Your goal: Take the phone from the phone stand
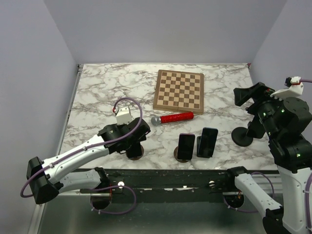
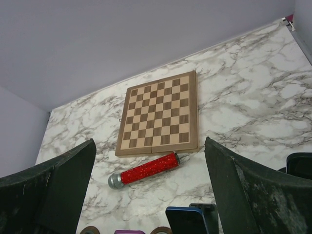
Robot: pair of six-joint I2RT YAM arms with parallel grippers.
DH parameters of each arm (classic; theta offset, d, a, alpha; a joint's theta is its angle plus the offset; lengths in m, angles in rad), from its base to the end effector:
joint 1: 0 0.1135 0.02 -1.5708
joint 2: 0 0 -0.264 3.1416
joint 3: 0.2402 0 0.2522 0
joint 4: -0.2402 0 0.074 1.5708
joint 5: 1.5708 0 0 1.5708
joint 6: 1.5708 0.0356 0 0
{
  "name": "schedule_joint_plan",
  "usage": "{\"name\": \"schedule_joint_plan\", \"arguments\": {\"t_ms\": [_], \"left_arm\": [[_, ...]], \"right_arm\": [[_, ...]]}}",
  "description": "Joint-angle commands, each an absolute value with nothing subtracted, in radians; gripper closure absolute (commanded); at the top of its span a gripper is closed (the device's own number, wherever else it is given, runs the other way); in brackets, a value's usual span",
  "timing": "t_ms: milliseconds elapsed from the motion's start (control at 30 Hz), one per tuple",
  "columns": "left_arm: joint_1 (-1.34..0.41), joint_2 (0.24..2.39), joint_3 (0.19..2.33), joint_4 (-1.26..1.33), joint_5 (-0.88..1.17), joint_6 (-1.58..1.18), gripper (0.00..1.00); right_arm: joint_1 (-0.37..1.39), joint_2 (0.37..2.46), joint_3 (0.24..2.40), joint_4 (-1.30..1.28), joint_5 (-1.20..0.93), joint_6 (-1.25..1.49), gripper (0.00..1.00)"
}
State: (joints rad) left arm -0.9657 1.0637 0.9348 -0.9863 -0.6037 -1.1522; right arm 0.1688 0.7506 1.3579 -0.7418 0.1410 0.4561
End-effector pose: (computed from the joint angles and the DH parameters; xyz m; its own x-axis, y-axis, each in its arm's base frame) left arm 0.1235 -0.1430 0.2795 -0.6964 -0.3153 -0.6446 -0.2492 0.9486 -0.1948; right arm 0.1015 0.0122 0.4680 -0.1315 0.4200 -0.8980 0.0322 0.9072 0.4196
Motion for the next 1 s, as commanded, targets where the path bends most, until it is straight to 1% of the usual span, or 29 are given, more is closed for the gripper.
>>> {"name": "schedule_joint_plan", "arguments": {"t_ms": [0,167,333,467,533,700,800,833,867,900,933,967], "left_arm": [[-0.984,1.053,0.92,-0.976,-0.64,-1.178,0.08],[-1.009,1.057,0.916,-0.983,-0.676,-1.169,0.17],[-1.015,1.047,0.904,-0.983,-0.687,-1.164,0.22],[-1.019,1.023,0.903,-0.983,-0.708,-1.135,0.34],[-1.02,1.003,0.91,-0.986,-0.718,-1.107,0.42],[-1.02,0.948,0.94,-0.97,-0.714,-1.0,0.65],[-1.02,0.924,0.956,-0.965,-0.701,-0.965,0.75],[-1.02,0.919,0.962,-0.965,-0.696,-0.956,0.8],[-1.02,0.914,0.972,-0.97,-0.693,-0.947,0.87],[-1.02,0.911,0.985,-0.975,-0.685,-0.929,0.9],[-1.02,0.915,1.004,-0.982,-0.679,-0.908,0.97],[-1.02,0.921,1.026,-0.999,-0.679,-0.893,1.0]], "right_arm": [[0.166,0.747,1.339,-0.721,0.117,0.464,0.0],[0.166,0.749,1.331,-0.715,0.107,0.471,0.0],[0.166,0.751,1.331,-0.713,0.104,0.474,0.0],[0.165,0.748,1.33,-0.713,0.102,0.472,0.0],[0.166,0.749,1.328,-0.713,0.104,0.475,0.0],[0.166,0.75,1.331,-0.71,0.1,0.477,0.0],[0.166,0.751,1.333,-0.707,0.1,0.479,0.0],[0.166,0.752,1.333,-0.707,0.098,0.481,0.0],[0.166,0.752,1.334,-0.707,0.097,0.481,0.0],[0.165,0.752,1.336,-0.707,0.096,0.48,0.0],[0.165,0.752,1.337,-0.709,0.096,0.48,0.0],[0.166,0.752,1.338,-0.709,0.096,0.48,0.0]]}}
